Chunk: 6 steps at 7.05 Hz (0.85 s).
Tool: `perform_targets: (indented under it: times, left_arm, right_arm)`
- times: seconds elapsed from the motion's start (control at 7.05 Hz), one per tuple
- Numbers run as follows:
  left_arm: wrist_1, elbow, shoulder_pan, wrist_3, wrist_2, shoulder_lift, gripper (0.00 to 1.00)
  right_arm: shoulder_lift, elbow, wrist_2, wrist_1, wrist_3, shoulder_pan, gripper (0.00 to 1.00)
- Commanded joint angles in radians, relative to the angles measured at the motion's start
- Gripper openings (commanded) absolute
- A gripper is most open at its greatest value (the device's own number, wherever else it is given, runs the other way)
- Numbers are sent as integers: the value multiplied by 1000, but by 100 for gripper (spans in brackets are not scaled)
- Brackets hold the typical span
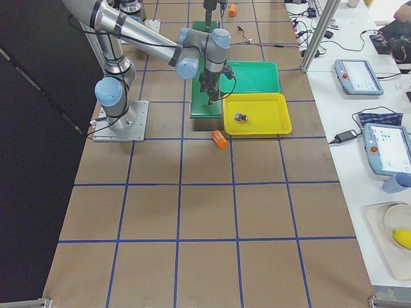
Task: Sort buttons by color to trays
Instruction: 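Drop the orange cell past the belt end while the left places a switch, then lower the right gripper onto a belt-end switch while the left gripper withdraws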
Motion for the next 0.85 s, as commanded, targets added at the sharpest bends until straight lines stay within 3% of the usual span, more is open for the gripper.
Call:
perform_targets:
  times: [0.0,0.14,0.28,0.71]
  left_arm:
    - [-7,93,63,42,4,-25,100]
    - [-7,148,111,134,35,-63,100]
    - [-1,208,169,236,150,-112,100]
    - [21,373,371,622,176,-267,100]
  right_arm:
    - [-18,74,29,-139,-431,67,100]
    - [-14,76,72,-150,-439,65,100]
    - [1,83,71,-223,-468,71,97]
    - [49,84,83,-268,-619,73,93]
